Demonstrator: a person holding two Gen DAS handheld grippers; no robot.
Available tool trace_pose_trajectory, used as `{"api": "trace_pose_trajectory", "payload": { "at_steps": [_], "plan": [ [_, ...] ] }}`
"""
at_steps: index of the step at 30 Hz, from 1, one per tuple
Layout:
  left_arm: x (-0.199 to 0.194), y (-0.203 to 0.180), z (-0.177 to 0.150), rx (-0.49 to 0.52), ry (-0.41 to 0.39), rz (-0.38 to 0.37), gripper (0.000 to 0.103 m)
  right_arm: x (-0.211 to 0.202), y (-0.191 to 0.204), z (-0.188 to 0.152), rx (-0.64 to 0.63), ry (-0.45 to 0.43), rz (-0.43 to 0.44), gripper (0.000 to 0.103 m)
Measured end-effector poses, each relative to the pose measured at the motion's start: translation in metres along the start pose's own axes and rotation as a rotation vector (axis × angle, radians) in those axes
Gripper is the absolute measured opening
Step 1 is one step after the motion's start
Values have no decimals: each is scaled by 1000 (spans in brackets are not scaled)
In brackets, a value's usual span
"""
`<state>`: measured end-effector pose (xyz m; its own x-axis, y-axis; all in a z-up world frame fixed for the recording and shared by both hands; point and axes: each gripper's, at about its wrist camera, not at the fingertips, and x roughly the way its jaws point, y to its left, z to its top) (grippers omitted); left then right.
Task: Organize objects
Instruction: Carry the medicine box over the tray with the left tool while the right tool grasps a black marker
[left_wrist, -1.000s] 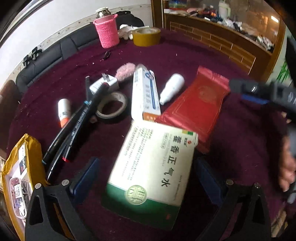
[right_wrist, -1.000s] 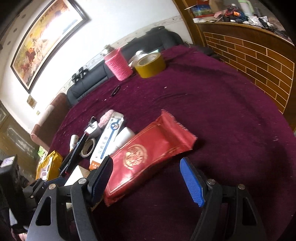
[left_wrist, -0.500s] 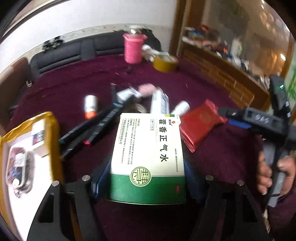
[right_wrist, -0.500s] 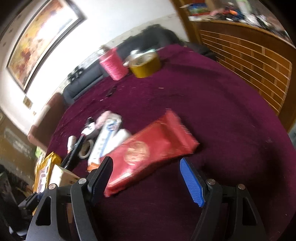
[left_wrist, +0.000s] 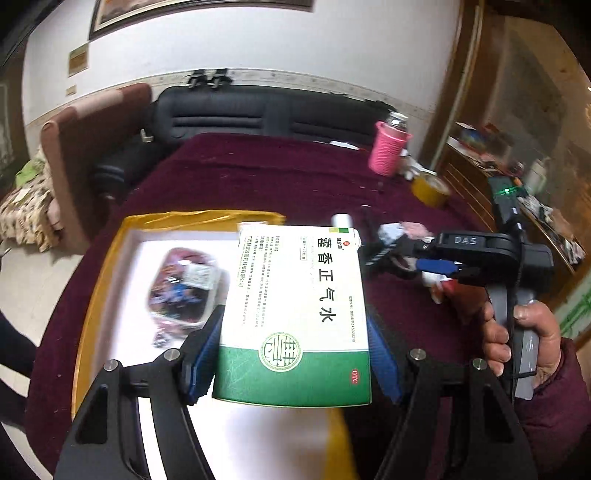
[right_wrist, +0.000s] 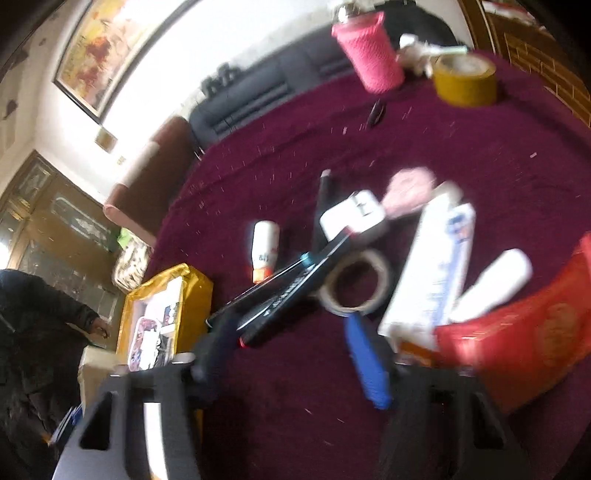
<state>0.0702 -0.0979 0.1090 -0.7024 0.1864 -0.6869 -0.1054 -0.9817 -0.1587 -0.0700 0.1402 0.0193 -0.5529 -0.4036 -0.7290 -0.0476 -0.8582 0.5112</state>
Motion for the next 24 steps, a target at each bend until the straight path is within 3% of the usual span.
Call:
{"api": "trace_pose_trajectory", "payload": {
  "at_steps": [1,3,6,11,14,16,24],
  "plan": [
    [1,6,-1,-6,0,6,70,10,4,0,15,25,1,40],
    [2,15,-3,-12,-1,13,70,25,11,-2,47,59,3,39],
    [7,28,-4,-30,-9,4,70,44,22,-5,62,67,-83,38],
    [13,42,-8,-60,-6,-13,70,59,24,-1,139,-3,-180,31],
    [12,52,-11,-82,-8,-11,70,59,21,-2,159,-29,-155,27],
    [9,59,-11,-99,-18,-2,70,56,21,-3,148,-30,-146,18],
    [-4,72,-10,-126,-41,44,70,26,37,-10,52,-39,-22,18]
  ]
}}
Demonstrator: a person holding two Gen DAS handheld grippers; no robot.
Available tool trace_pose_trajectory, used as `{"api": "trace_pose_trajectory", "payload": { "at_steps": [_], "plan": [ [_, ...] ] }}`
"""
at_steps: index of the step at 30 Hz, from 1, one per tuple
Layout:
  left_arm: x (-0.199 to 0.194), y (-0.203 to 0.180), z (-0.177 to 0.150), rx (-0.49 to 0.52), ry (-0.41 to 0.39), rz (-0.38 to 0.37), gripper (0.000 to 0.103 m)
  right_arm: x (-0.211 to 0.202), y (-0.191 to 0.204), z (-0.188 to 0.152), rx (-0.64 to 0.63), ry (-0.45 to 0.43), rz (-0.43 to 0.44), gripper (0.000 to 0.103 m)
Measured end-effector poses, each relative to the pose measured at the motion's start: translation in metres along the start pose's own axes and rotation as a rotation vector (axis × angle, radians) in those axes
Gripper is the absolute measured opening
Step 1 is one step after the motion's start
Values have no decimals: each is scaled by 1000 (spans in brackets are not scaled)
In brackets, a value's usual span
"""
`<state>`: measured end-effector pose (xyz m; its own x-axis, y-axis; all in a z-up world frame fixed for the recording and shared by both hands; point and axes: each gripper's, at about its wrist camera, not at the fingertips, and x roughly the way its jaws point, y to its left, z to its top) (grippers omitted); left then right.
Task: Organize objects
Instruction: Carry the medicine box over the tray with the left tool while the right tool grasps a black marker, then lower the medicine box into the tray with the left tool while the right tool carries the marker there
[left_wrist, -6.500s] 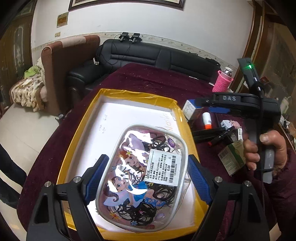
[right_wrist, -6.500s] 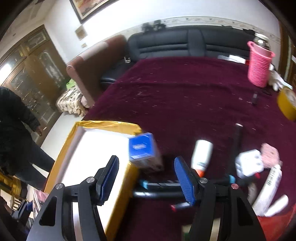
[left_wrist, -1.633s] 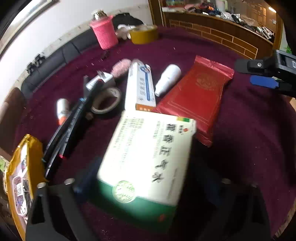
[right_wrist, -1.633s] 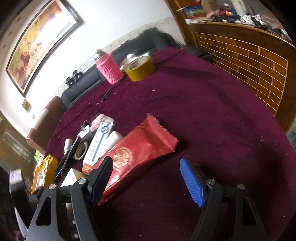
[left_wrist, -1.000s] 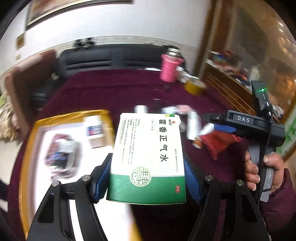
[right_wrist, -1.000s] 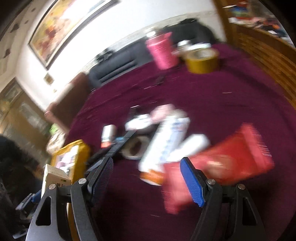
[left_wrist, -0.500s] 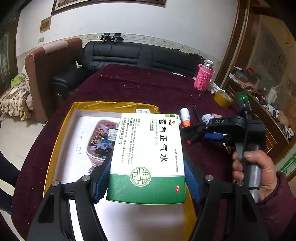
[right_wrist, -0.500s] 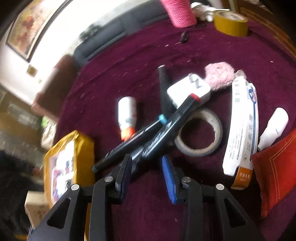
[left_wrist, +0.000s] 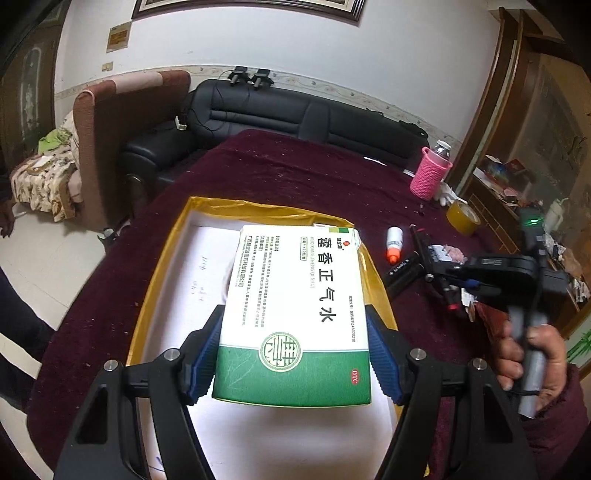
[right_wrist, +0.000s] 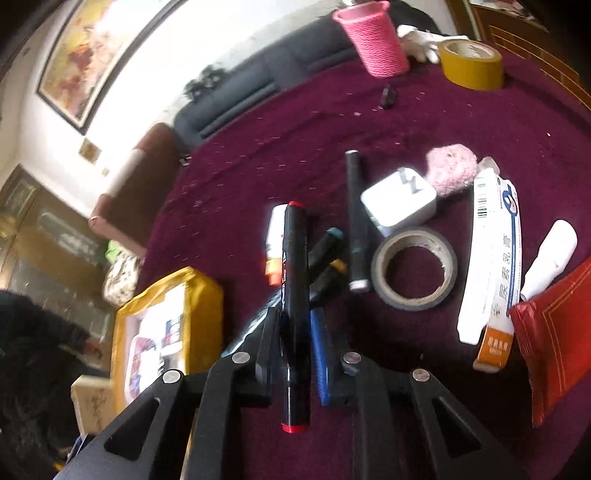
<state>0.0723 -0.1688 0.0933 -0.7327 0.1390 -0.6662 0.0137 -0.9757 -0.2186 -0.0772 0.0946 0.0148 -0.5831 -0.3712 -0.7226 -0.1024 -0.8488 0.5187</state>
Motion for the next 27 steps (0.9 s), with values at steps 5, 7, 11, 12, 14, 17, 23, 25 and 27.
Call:
{"api": "trace_pose_trajectory", "payload": {
  "at_steps": [5,7,11,12,14,17,23,25,27],
  "plan": [
    [4,9,15,9,9,68,70,-24,26,-5,-52,0,104,18],
    [13,13,24,10,27,100,70,-25,45,-10,-84,26,152,18],
    [37,23,36,10,68,157,70,-5,82,-22,-138,110,219,18],
    [44,27,38,16,77,181,70,1,89,-26,-148,130,227,18],
    [55,35,41,13,92,211,70,19,108,-35,-183,170,229,18],
    [67,46,42,-12,114,226,70,45,126,-45,-213,214,212,18],
    [74,53,48,-25,108,213,71,81,134,-46,-236,230,126,18],
    [74,59,48,-50,101,193,71,88,134,-47,-238,237,105,18],
    [74,64,47,-80,86,159,72,92,135,-47,-252,233,82,18]
  ]
}}
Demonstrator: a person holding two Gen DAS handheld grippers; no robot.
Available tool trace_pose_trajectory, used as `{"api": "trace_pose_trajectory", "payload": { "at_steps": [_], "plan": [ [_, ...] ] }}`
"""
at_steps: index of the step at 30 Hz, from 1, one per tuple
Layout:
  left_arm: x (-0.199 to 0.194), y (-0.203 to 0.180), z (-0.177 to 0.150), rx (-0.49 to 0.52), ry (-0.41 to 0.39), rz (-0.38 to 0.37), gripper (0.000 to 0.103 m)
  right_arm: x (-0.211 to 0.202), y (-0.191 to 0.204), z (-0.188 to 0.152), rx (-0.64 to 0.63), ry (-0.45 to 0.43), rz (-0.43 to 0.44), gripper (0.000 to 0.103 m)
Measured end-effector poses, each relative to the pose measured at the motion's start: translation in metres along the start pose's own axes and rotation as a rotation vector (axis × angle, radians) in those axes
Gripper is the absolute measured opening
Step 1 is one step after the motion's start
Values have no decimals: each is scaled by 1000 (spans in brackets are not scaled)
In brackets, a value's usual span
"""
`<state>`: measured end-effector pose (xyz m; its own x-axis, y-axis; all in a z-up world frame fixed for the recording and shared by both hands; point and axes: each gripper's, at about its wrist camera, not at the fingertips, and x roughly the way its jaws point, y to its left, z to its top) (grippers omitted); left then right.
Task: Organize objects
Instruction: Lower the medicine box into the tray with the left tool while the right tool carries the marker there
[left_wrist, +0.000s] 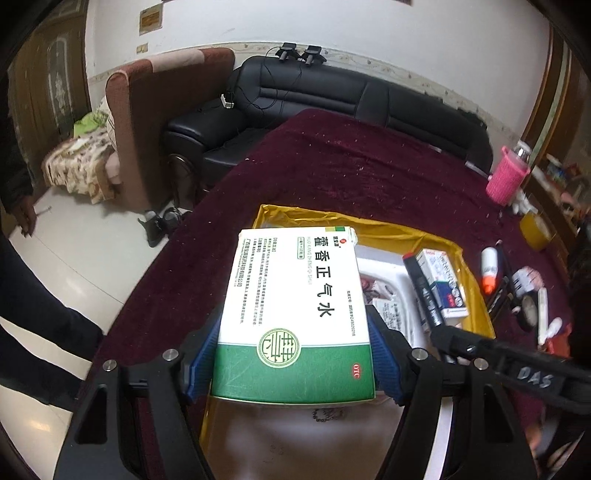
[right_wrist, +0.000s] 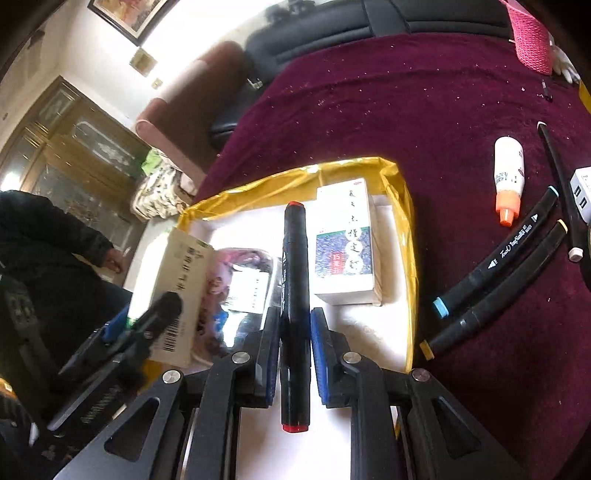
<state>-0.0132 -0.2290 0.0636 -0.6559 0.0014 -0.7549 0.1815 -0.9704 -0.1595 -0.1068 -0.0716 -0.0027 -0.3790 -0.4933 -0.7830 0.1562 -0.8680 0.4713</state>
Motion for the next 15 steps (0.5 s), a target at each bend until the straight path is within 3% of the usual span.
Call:
{"api": "trace_pose_trajectory", "payload": {
  "at_steps": [4,15],
  "plan": [
    [0,7,-1,-26,-10,-23,77,2,2,-1,-26,-14,-33,19],
    [-33,2,-2,1,-82,47,90,-5,11,-10,-80,-22,-65,22]
  ]
}}
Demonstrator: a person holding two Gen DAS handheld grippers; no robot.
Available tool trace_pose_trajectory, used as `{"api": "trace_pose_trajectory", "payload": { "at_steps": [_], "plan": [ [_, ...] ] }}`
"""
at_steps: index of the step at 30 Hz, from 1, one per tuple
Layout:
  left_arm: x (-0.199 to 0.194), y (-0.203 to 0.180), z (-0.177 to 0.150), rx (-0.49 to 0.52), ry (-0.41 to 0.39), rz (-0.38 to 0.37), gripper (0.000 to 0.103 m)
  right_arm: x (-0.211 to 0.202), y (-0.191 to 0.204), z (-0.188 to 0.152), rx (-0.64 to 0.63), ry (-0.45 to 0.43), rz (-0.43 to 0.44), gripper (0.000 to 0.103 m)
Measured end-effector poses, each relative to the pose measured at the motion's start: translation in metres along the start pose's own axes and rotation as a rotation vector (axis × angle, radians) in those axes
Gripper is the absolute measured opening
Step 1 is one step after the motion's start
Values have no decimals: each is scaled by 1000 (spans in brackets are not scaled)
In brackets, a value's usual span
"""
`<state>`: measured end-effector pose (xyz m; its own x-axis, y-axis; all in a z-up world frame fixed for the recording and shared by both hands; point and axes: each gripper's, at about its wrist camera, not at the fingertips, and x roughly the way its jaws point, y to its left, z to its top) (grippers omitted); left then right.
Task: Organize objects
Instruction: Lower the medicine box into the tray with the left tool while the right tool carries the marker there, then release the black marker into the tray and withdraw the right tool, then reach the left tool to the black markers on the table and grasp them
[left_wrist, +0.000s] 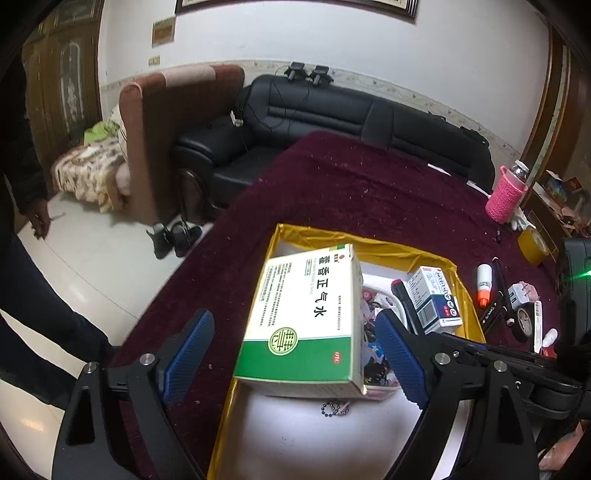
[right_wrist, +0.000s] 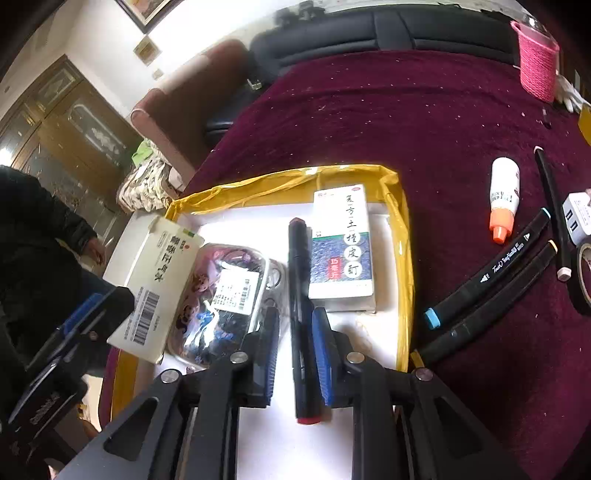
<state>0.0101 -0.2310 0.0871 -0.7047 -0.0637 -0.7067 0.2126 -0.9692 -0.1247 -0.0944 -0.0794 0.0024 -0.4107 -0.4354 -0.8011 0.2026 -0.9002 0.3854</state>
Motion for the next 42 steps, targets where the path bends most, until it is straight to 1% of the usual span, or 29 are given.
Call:
{"api": "trace_pose_trajectory", "payload": {
  "at_steps": [3,6,8,10,11,13,20,26,31,35,42],
  "plan": [
    [-15,-4,-2,16,-31,30,94,-8,4,-1,-28,-19,5,24],
    [-32,-14,-6,59,-67,79,96,-24,4,-4,-43,-48,6,27],
    [-42,-24,-9,90,-89,97,97,-39,2,-8,-53,-73,-1,33],
    [-52,-38,-12,127,-109,100,98,-54,-4,-14,-59,-100,-13,42],
    [-54,-42,-13,138,-115,100,99,-62,-7,-16,-59,-112,-19,45],
    [-62,-58,-15,170,-130,96,99,-76,-15,-23,-59,-138,-34,57],
    [-77,-110,-27,261,-148,80,100,-125,-46,-45,-75,-225,-133,63],
    [-81,-158,-39,334,-144,58,100,-154,-74,-58,-72,-277,-211,68],
    [-77,-190,-49,385,-122,46,100,-168,-97,-66,-46,-306,-248,73],
    [-73,-210,-54,408,-103,30,100,-175,-118,-69,-14,-315,-280,73],
    [-64,-230,-58,427,-75,18,100,-183,-139,-74,4,-341,-355,74]
  ]
}}
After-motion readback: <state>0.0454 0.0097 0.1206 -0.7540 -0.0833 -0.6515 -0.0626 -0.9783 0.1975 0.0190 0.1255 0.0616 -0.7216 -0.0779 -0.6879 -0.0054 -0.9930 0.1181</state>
